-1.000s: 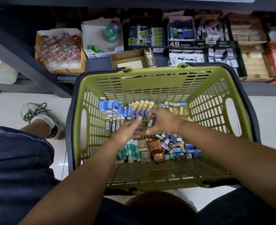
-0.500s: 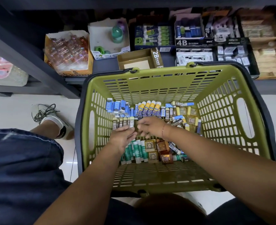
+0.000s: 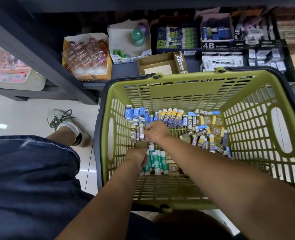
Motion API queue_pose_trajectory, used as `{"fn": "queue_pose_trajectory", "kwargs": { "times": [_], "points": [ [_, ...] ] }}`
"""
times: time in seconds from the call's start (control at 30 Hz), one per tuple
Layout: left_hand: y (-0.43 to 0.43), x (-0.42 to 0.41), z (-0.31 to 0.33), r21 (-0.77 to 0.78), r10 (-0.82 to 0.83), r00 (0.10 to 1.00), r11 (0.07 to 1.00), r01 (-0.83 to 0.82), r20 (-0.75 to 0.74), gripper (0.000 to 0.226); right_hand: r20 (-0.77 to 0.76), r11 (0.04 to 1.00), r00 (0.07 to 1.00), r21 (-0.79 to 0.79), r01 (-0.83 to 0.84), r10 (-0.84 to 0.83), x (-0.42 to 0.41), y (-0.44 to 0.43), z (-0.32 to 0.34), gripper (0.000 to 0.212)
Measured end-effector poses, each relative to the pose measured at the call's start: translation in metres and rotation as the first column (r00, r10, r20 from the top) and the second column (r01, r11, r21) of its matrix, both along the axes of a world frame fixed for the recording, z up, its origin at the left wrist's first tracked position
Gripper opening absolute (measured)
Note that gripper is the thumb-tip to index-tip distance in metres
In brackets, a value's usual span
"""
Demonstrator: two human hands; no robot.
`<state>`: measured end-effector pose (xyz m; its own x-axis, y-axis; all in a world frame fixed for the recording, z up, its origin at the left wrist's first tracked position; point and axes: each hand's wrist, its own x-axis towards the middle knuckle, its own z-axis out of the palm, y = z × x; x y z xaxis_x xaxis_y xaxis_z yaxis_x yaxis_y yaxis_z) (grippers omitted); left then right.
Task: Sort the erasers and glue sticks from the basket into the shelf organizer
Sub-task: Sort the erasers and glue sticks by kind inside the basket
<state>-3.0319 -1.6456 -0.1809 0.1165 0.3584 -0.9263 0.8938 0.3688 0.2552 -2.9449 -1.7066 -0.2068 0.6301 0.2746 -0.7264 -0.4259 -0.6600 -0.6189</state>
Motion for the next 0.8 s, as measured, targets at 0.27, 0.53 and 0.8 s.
{"fn": "queue_pose_trajectory", "kwargs": {
  "times": [0.27,0.53,0.8],
  "points": [
    [-0.017,0.001,-0.006,0.180,-0.563,0.782,0.826,0.534,0.268,0.018,0.035,0.992,0.992,0.035,-0.121,0.120,0.028,-0.068,0.033,0.008],
    [-0.031,0.006,-0.003,0.225,-0.834,0.495,0.545,0.808,0.245,0.036,0.131,0.703,0.833,-0.615,-0.356,0.537,0.084,-0.201,0.021,0.057],
    [-0.027,0.006,-0.008,0.188,-0.853,0.453,0.505,0.842,0.259,0.035,0.034,0.397,0.626,-0.798,-0.452,0.779,0.074,-0.204,-0.009,0.095]
  ]
}}
